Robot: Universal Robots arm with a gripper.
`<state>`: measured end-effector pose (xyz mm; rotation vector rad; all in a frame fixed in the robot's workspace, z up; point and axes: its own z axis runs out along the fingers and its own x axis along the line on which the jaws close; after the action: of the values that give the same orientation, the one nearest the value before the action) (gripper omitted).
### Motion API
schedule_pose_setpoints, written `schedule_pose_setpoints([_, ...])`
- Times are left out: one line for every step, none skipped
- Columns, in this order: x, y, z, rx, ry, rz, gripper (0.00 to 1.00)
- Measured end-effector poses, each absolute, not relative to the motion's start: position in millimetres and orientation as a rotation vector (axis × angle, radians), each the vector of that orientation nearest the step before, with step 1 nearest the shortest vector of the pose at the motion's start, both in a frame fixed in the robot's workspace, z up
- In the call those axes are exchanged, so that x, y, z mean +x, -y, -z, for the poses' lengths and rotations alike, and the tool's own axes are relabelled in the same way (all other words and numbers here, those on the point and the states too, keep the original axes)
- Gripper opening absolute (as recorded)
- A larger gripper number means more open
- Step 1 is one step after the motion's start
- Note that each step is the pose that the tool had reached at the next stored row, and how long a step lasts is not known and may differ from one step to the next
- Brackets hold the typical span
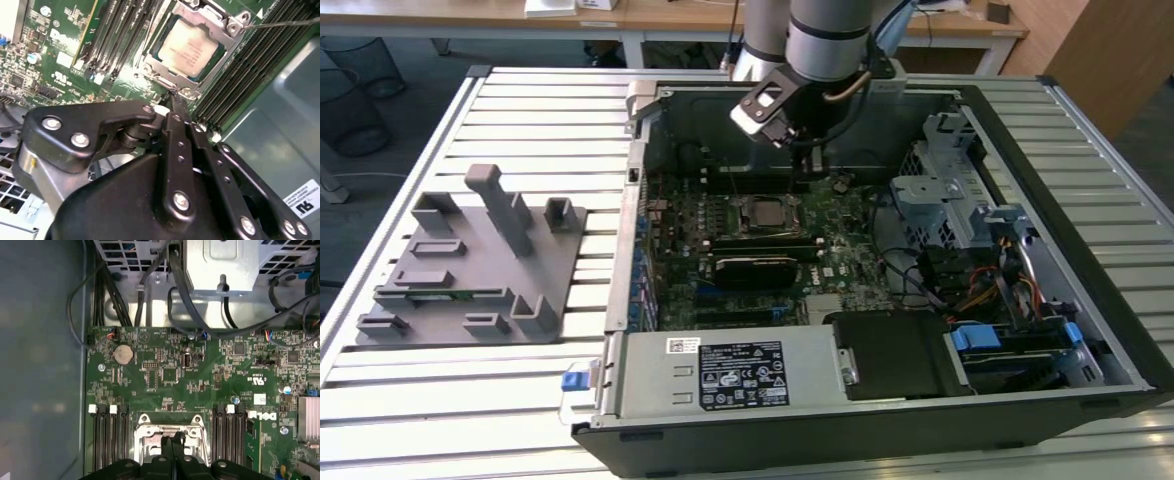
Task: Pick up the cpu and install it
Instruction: 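Close the cpu cover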
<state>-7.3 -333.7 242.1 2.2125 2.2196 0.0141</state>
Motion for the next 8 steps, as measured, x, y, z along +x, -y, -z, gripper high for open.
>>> schedule_pose_setpoints([-8.0,333.7,-242.0,2.212,-2.22,-0.014,0.11])
schedule_pose_setpoints([-8.4,333.7,-241.9,2.212,-2.22,-0.014,0.11])
schedule_pose_setpoints([-8.9,333.7,-241.6,2.213,-2.22,-0.014,0.11])
schedule_pose_setpoints([-9.5,333.7,-241.2,2.212,-2.22,-0.014,0.11])
schedule_pose_setpoints([-10.3,333.7,-241.1,2.212,-2.22,-0.014,0.11])
schedule_pose_setpoints([-10.9,333.7,-241.1,2.212,-2.22,-0.014,0.11])
schedule_pose_setpoints([-11.7,333.7,-241.0,2.212,-2.22,-0.014,0.11])
schedule_pose_setpoints([-13.0,333.7,-240.9,2.212,-2.22,-0.014,0.11])
